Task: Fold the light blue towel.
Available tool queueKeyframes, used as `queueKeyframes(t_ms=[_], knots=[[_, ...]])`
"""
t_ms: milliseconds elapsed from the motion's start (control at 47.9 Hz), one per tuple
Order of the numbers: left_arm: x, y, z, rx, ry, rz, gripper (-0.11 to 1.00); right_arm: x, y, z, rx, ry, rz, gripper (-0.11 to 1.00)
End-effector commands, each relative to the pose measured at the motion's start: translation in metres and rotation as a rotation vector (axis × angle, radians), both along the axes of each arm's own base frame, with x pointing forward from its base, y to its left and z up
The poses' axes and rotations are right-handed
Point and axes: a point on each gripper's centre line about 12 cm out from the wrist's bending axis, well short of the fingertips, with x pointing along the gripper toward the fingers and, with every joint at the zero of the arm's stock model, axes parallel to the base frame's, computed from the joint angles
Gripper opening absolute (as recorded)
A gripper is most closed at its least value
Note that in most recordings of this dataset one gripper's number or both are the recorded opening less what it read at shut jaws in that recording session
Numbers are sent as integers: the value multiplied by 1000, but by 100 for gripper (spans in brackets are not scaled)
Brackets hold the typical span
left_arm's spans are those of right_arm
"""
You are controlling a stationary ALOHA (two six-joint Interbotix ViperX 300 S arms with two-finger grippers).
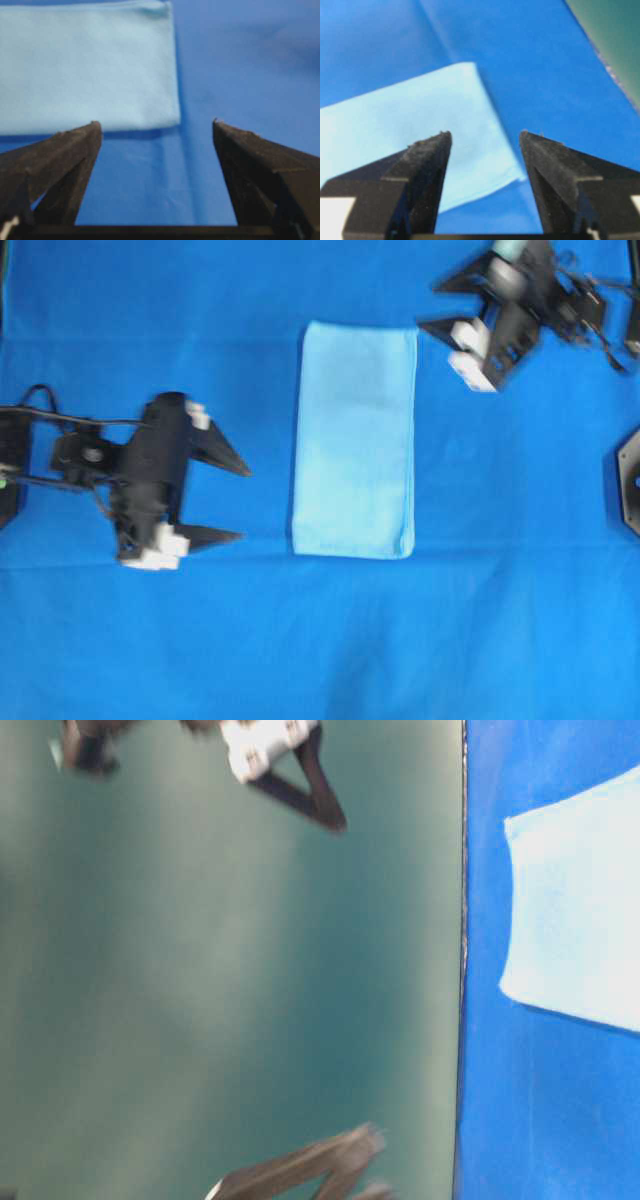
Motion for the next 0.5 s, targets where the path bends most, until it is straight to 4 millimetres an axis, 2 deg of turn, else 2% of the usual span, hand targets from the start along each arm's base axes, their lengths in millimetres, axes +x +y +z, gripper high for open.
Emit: queueKeyframes(t_ms=[0, 104, 251, 376, 480], knots=[[-19, 10, 19, -9, -147, 25, 85, -13, 15, 14, -15, -80, 34, 60], [-39, 18, 24, 1, -248, 44, 85, -31, 33, 18, -13, -159, 77, 60], [-63, 31, 19, 23, -329, 85, 85, -48, 52, 13, 9, -227, 126, 60], [-71, 38, 15, 27, -368, 114, 85, -54, 58, 4, 33, -249, 143, 60], [-70, 40, 14, 30, -368, 121, 85, -53, 58, 4, 37, -251, 144, 60]])
